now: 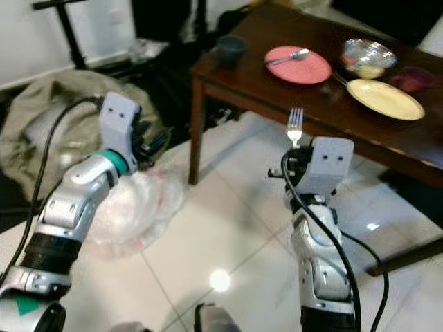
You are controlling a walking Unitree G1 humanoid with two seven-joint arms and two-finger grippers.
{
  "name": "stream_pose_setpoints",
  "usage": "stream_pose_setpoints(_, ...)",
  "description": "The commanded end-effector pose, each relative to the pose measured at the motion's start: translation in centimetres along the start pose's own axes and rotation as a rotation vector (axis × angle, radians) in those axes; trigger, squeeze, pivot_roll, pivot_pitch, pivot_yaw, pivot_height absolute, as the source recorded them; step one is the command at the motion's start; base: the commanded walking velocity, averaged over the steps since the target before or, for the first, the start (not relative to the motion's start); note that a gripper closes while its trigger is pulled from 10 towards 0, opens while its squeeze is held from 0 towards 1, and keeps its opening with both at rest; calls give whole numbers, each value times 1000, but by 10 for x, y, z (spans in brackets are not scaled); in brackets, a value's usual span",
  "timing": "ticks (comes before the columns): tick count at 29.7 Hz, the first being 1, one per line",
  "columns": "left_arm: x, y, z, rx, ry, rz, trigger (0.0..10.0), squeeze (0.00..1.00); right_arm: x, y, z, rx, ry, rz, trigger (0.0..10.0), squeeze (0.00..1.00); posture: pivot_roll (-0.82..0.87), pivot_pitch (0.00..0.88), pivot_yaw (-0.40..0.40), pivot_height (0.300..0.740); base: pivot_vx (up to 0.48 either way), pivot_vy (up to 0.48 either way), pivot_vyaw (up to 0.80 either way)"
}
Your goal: Setting the table
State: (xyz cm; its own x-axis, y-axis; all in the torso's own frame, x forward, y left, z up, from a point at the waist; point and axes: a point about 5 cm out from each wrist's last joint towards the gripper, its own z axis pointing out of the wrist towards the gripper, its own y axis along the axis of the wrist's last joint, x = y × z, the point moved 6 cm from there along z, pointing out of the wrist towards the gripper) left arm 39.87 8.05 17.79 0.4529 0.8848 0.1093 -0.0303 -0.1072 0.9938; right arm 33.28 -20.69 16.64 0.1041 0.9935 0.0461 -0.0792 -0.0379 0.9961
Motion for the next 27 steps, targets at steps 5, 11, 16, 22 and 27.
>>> stream_pose_setpoints(5, -2, -5, 0, 13, -8, -7, 10000, 0, -2, -4, -2, 12, -10, -5, 10000, 0, 59, 0, 33, 740, 0, 0, -800)
stream_pose_setpoints(11, -2, -5, 1, 12, -14, -10, 10000, 0, -2, -4, -2, 12, -12, -4, 10000, 0, 58, 0, 36, 740, 0, 0, -800)
stream_pose_setpoints(16, -3, -4, 1, 5, -17, -8, 10000, 0, -2, -4, -2, 12, -13, -4, 10000, 0, 57, 0, 36, 740, 0, 0, -800)
stream_pose_setpoints(22, -1, -2, 1, -7, 0, 5, 10000, 0, -2, -3, -3, 7, -10, 4, 10000, 0, 56, 0, 38, 740, 0, 0, -783)
stream_pose_setpoints(27, 6, 0, 3, -17, 42, 29, 10000, 0, 2, 0, -3, -9, 5, 16, 10000, 0, 55, 0, 39, 740, 144, 0, 0)
